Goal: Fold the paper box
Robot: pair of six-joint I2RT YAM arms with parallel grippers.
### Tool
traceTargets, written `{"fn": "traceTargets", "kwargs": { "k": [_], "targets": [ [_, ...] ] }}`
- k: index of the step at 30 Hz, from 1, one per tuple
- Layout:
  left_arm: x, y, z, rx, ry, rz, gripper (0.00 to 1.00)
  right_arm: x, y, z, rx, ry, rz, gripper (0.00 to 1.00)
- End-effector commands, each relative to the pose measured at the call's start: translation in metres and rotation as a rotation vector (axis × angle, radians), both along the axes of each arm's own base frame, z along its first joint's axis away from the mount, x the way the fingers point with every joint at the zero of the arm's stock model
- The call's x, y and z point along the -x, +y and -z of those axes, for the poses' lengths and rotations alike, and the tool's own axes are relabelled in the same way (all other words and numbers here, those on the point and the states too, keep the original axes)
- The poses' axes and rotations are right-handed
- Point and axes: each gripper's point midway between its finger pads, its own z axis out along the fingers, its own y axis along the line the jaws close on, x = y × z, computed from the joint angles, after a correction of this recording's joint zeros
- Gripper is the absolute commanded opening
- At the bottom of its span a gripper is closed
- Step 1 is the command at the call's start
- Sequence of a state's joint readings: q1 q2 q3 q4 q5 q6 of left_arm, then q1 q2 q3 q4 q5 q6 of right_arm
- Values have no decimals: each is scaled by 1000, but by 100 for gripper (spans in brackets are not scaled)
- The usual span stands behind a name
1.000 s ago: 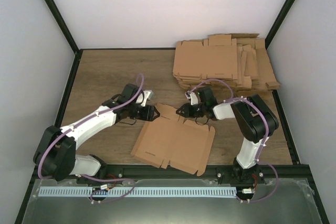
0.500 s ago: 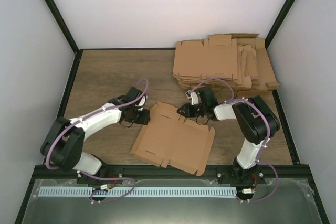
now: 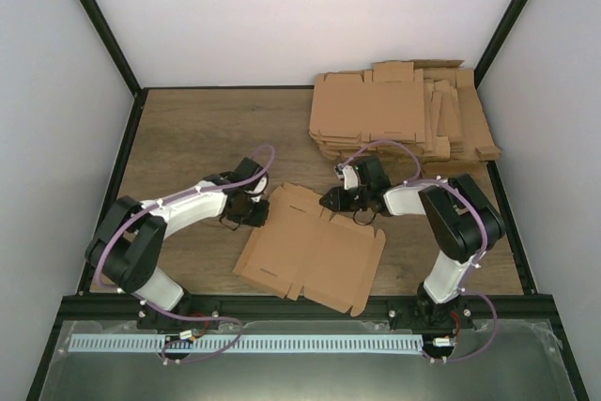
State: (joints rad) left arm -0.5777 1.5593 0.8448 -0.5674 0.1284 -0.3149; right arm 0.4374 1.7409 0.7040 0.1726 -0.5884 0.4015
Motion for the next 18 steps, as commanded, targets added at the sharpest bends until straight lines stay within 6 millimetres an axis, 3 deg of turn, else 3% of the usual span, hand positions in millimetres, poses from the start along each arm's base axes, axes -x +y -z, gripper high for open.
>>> {"fn": "traceTargets", "kwargs": {
  "k": [1, 4, 7, 12, 18],
  "targets": [
    [-7, -10, -11, -6, -32, 42, 15, -8, -1, -17, 20, -46, 6, 24],
    [-13, -8, -20, -55, -70, 53, 4, -7, -4, -19, 39, -45, 16, 27],
    [-21, -3, -33, -106, -121, 58, 4, -6, -10, -20, 66, -43, 35, 31],
    [-30, -4, -56, -149, -192, 105, 4, -3, -15, -24, 51, -29, 57, 49],
    [-29, -11, -67, -169, -224, 164, 4, -5, -14, -29, 26, -30, 51, 55]
  ]
}}
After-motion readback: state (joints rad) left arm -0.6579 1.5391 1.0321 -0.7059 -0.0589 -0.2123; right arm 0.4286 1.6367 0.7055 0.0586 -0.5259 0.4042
